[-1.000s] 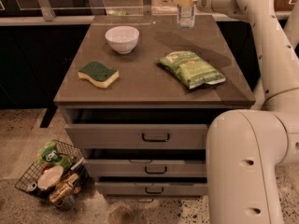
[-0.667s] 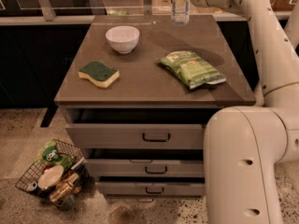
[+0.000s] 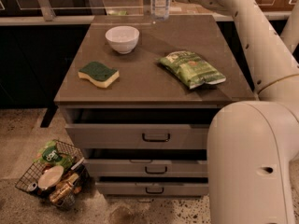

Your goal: Place blue plastic bottle into white bowl

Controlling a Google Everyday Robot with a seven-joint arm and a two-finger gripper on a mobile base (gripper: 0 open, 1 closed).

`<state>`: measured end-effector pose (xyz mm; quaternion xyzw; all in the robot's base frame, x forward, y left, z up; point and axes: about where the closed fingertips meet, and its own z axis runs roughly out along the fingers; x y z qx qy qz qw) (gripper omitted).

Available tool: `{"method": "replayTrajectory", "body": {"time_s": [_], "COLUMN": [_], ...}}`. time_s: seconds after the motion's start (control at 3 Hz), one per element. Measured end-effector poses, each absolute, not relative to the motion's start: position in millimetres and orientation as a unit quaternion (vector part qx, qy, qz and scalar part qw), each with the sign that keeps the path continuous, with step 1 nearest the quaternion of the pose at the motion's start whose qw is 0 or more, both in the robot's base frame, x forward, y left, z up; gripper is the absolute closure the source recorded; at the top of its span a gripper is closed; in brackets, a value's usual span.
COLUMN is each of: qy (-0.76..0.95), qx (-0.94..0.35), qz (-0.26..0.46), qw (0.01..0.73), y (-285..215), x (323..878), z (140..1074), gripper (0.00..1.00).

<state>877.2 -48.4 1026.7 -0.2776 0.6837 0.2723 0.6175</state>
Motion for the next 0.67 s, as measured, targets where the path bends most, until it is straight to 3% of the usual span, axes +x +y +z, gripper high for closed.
{"method": "replayTrajectory", "body": {"time_s": [0.67], "qy": [0.639], "qx": [-0.315], "qz": [0.305], "qw": [0.632], "y": [23], "x": [853], "z": [1021], "gripper": [1.0]}}
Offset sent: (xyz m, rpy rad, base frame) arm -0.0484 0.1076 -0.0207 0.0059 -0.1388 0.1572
